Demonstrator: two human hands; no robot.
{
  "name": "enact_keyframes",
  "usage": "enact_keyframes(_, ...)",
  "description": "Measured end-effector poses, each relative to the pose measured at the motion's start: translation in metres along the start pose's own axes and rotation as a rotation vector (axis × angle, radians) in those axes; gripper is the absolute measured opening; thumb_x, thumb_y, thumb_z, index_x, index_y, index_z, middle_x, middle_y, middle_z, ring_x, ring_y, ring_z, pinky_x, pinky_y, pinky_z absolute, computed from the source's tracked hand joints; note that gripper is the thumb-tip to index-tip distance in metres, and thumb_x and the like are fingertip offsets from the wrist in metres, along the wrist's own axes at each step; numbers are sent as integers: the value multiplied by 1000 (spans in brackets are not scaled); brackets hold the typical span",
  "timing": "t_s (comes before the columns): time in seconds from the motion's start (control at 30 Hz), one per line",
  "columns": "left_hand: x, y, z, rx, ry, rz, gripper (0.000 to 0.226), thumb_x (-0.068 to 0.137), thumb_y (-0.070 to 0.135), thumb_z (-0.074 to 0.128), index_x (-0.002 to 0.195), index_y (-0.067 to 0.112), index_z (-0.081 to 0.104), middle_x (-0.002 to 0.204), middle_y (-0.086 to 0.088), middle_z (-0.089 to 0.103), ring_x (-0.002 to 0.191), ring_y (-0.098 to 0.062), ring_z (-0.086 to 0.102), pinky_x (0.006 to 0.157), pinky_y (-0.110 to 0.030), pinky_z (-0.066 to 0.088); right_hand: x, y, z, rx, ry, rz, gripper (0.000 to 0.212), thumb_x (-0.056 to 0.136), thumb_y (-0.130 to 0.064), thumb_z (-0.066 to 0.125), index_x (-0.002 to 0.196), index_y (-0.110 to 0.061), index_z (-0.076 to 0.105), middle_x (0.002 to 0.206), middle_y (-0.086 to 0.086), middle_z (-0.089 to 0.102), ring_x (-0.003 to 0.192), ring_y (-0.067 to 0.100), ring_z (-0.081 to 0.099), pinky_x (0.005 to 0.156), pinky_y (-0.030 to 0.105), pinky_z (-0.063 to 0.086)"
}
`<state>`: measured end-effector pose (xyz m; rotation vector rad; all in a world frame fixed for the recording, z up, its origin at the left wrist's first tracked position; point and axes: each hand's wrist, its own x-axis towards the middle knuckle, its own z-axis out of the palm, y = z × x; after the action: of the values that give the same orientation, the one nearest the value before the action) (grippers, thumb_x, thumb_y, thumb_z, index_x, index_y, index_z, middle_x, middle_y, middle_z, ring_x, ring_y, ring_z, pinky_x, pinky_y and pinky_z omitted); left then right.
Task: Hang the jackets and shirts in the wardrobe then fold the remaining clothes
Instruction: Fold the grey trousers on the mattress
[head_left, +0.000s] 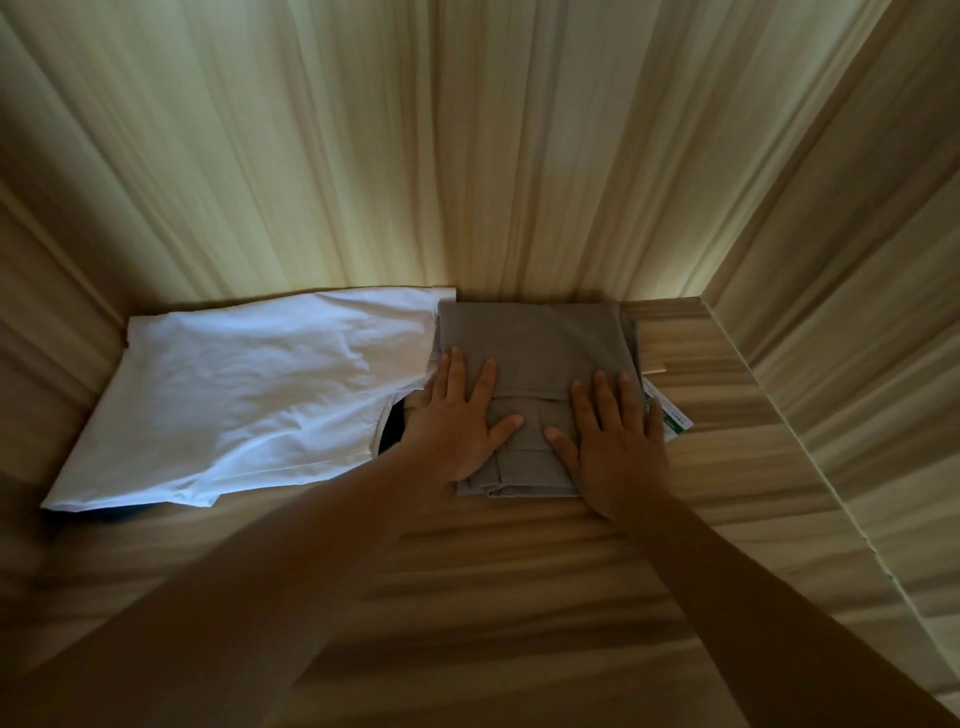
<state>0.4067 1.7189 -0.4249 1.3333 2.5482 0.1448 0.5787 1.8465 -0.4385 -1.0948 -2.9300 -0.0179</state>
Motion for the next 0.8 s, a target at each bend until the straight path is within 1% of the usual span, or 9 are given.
enact_keyframes(0.1, -17, 6, -5, 23, 8, -20, 84, 98, 70, 18, 160, 23, -13, 166, -14, -20, 154, -30, -16, 123, -52, 13, -7, -11, -14, 4, -112, 48, 85, 92, -70, -7, 162, -25, 4, 170, 8, 2, 155, 33, -7, 123, 57, 4)
enact_keyframes(0.17, -36, 2, -10, -28, -33, -24, 80, 101, 64, 21, 160, 20, -10, 167, -13, -16, 154, -32, -11, 122, -53, 20, -13, -17, -28, 41, -211, 48, 73, 101, -64, 9, 162, -23, 6, 169, 10, 0, 155, 34, -7, 123, 57, 6)
enact_keyframes(0.27, -71, -10, -22, -152, -91, -18, 74, 100, 62, 34, 159, 21, 14, 165, -11, 8, 152, -39, 10, 116, -56, 33, -24, -17, -57, 124, -326, -22, 62, 102, -55, 39, 152, -18, 33, 160, 15, 26, 148, 39, 23, 117, 56, 27)
enact_keyframes(0.37, -109, -18, -49, -127, -68, -14, 53, 98, 52, 42, 146, 27, 40, 146, -9, 36, 138, -36, 34, 99, -49, 45, -43, -25, -93, 271, -443, -32, 47, 103, -45, 47, 138, -12, 48, 129, 10, 54, 119, 31, 53, 97, 41, 46)
enact_keyframes(0.5, -164, -31, -81, -16, -107, -81, 55, 102, 48, 44, 146, 17, 39, 140, -14, 40, 129, -34, 41, 93, -45, 47, -85, -52, -138, 481, -483, -5, 39, 100, -31, 61, 134, -11, 55, 125, 8, 56, 116, 23, 55, 94, 40, 50)
enact_keyframes(0.6, -206, -42, -95, -14, -152, -113, 54, 101, 49, 46, 146, 21, 40, 143, -11, 38, 134, -34, 39, 97, -46, 46, -119, -69, -160, 400, -548, -64, 50, 100, -39, 59, 141, -12, 52, 137, 9, 53, 125, 24, 52, 95, 34, 45)
enact_keyframes(0.67, -235, -49, -103, -26, -170, -113, 51, 100, 47, 47, 144, 22, 42, 143, -10, 40, 131, -32, 43, 94, -42, 46, -140, -82, -172, 358, -557, -86, 41, 100, -45, 57, 123, -12, 62, 115, 3, 60, 105, 20, 57, 80, 29, 43)
enact_keyframes(0.73, -263, -57, -109, -27, -173, -84, 42, 99, 43, 49, 133, 19, 52, 140, -9, 49, 124, -29, 51, 89, -36, 46, -162, -99, -188, 324, -545, -100, 31, 100, -42, 56, 102, -12, 64, 88, -1, 55, 87, 17, 54, 73, 28, 37)
enact_keyframes(0.8, -295, -64, -113, -64, -184, -70, 45, 101, 43, 49, 135, 14, 52, 142, -10, 52, 129, -28, 50, 99, -36, 44, -188, -116, -202, 265, -530, -111, 31, 100, -40, 57, 107, -11, 66, 94, 1, 57, 90, 17, 55, 76, 28, 38)
